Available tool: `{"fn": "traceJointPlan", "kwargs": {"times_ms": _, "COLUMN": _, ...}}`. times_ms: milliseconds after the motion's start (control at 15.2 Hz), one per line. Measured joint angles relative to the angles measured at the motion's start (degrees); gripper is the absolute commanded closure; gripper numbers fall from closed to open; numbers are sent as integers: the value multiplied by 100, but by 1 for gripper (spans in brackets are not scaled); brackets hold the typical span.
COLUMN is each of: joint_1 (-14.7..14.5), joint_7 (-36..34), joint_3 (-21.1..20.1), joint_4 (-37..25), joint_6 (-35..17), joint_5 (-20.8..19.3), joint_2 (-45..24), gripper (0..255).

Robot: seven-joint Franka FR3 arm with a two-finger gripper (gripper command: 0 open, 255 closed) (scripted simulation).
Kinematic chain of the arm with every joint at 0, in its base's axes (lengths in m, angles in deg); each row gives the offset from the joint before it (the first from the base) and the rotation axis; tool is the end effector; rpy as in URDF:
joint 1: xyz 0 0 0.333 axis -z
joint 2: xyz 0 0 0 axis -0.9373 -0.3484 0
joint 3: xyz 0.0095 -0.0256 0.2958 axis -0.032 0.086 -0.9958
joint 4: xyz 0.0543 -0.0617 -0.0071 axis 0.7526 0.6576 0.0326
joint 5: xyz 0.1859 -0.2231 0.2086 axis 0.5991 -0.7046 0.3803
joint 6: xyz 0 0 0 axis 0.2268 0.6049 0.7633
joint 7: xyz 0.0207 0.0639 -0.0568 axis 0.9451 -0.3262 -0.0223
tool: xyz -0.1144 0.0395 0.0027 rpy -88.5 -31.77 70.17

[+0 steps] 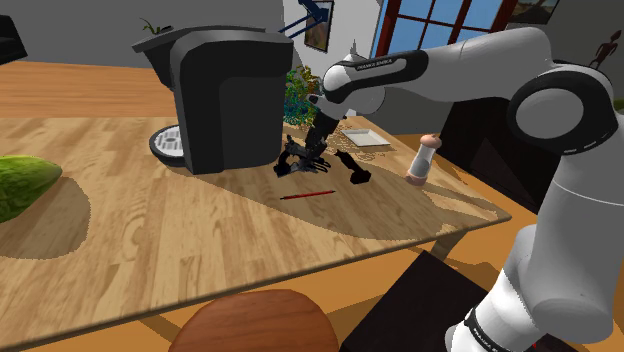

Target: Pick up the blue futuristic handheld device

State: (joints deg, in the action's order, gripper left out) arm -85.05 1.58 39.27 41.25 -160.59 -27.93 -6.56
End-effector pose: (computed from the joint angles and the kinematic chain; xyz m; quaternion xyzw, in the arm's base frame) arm 0.5946 0.0028 0.4292 -0.8581 -0.4824 -0.1524 0.0875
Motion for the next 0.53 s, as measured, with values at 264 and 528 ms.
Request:
{"fn": "traceJointPlan", "kwargs": {"times_ms": 264, "joint_1": -7, "joint_7": -74, "joint_3": 9, "joint_4": -86, "joint_6": 135, "joint_5": -55, "joint_2": 47, "gripper": 255}}
{"fn": "traceJointPlan", "kwargs": {"times_ms": 528, "joint_1": -10, "joint_7": -192, "joint_3": 26, "joint_4": -283, "joint_6": 378, "joint_5": -137, "joint_2": 116, "gripper": 255}}
